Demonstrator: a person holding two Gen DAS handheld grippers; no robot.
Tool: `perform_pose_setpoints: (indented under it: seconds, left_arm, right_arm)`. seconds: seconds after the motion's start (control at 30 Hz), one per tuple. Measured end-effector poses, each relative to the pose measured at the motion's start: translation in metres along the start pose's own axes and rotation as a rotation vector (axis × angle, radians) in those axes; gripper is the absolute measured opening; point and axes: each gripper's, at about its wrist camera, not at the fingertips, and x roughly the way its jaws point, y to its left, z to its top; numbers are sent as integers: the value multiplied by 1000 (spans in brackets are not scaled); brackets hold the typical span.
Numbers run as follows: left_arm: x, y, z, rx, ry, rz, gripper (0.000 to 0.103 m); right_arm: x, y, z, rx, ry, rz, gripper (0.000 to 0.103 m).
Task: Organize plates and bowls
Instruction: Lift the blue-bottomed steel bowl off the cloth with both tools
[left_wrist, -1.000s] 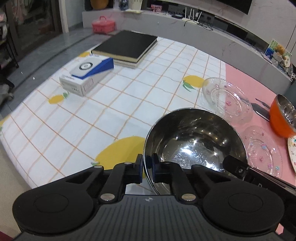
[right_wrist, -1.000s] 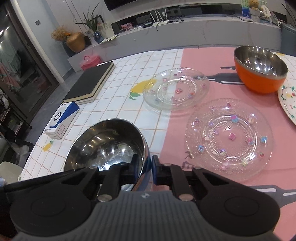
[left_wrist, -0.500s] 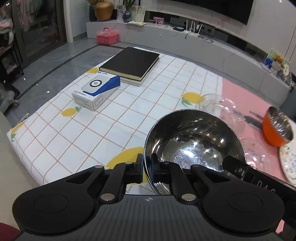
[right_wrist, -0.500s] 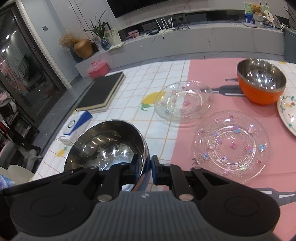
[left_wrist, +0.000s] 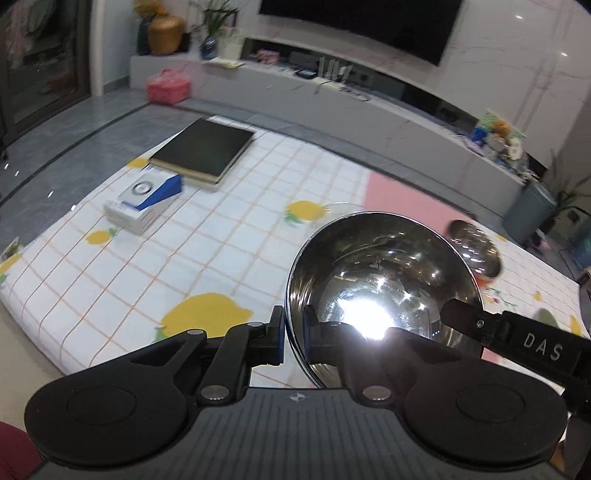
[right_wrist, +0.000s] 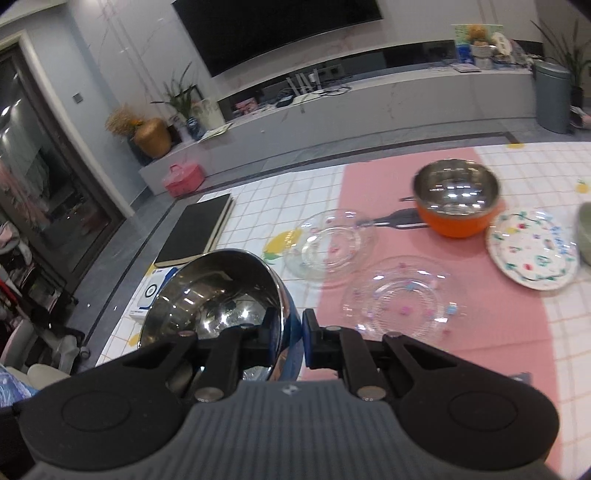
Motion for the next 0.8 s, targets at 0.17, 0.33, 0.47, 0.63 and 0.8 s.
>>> perform_pose_setpoints:
  seconds: [0.17,0.33,0.47,0.63,0.8]
  left_arm:
    - [-14,-33,-9,77,-20,-50,11]
    - [-11,-58,-23,96,-10,-122,12]
    - [-5,-84,-38,177,3,-138,12]
    - [9,-111,-61,277,31,-128,12]
    - [26,-120,-69,301,79,-152,12]
  right_arm:
    - [-42,-6,3,-56,-72,-80,9]
    - [-67,-42,-5,-31,-92,-132,9]
    - [-71,-77,-23,32,-53,-166,9]
    - [-65,-107,-38,88,-14,-200,9]
    - [-53,-120,-42,77,6,-240,9]
